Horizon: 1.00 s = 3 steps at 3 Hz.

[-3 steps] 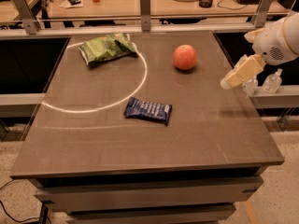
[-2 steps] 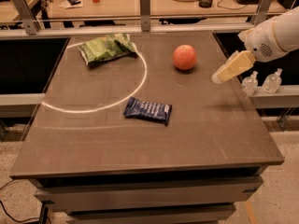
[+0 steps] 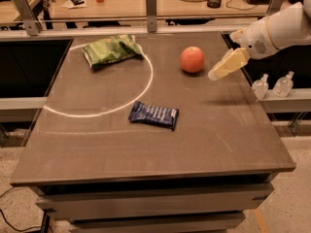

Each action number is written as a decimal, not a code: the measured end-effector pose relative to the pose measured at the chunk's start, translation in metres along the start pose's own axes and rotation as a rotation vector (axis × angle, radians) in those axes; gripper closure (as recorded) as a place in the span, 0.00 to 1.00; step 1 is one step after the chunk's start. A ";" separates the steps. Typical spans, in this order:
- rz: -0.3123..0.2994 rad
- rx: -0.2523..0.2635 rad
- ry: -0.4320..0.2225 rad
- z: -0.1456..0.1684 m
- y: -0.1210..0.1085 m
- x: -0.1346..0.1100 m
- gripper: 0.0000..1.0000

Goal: Pick apple

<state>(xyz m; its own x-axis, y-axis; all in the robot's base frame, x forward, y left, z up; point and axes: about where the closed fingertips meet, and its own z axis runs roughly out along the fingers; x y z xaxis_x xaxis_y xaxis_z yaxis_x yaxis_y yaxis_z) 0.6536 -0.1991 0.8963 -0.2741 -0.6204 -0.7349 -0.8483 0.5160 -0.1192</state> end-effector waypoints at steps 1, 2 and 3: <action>-0.025 -0.064 -0.035 0.022 -0.008 -0.006 0.00; -0.062 -0.113 -0.073 0.047 -0.013 -0.015 0.00; -0.082 -0.135 -0.099 0.062 -0.018 -0.022 0.00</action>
Offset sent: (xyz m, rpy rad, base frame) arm 0.0556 0.0420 -0.0237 0.0937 -0.0255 0.1996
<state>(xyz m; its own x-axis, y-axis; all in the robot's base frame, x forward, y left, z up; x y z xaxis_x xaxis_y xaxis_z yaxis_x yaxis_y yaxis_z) 0.7025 -0.1580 0.8736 -0.1614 -0.5927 -0.7891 -0.9207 0.3782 -0.0958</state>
